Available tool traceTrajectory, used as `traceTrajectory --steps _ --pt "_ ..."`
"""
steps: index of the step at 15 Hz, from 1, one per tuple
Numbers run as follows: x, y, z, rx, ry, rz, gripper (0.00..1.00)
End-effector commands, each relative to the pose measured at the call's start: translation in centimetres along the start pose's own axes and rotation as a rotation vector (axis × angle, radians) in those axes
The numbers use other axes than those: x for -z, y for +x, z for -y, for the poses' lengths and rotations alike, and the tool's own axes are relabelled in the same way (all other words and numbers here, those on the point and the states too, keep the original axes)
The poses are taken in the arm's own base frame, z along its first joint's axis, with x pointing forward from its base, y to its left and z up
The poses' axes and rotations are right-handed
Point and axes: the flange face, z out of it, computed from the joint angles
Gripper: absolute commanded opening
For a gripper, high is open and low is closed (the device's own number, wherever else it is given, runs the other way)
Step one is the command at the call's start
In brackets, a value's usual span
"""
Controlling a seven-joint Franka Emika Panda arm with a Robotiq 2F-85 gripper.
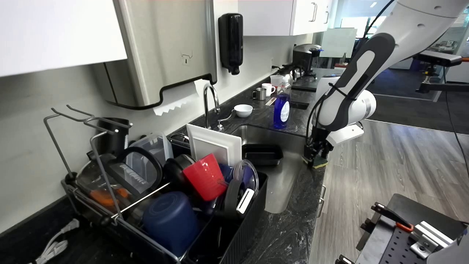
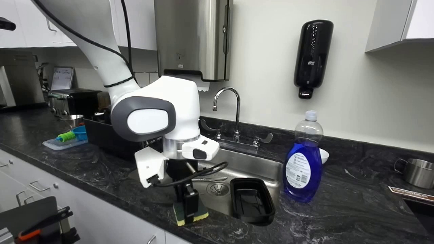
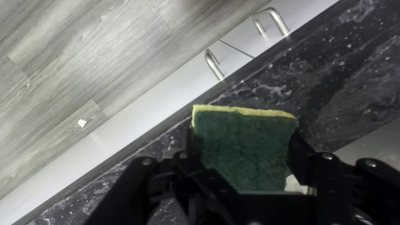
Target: Use the sponge to wipe the counter.
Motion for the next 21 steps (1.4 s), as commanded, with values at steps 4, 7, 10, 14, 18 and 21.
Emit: traceTrajectory --steps 4,7,10,14,18,21 --pt "-1.3 -1.4 0.0 -0.021 -0.034 0.040 0.44" --pt "-1.2 -2.4 0.6 -0.032 -0.054 0.047 0.44" --pt "-1.2 -2.8 1.6 -0.048 -0.081 0.046 0.44" --pt "-1.4 -2.5 3.2 -0.077 -0.121 0.038 0.44" --pt "-1.6 -2.5 5.0 -0.104 -0.147 0.033 0.44" --pt "-1.8 -3.0 6.2 -0.117 -0.157 0.035 0.44"
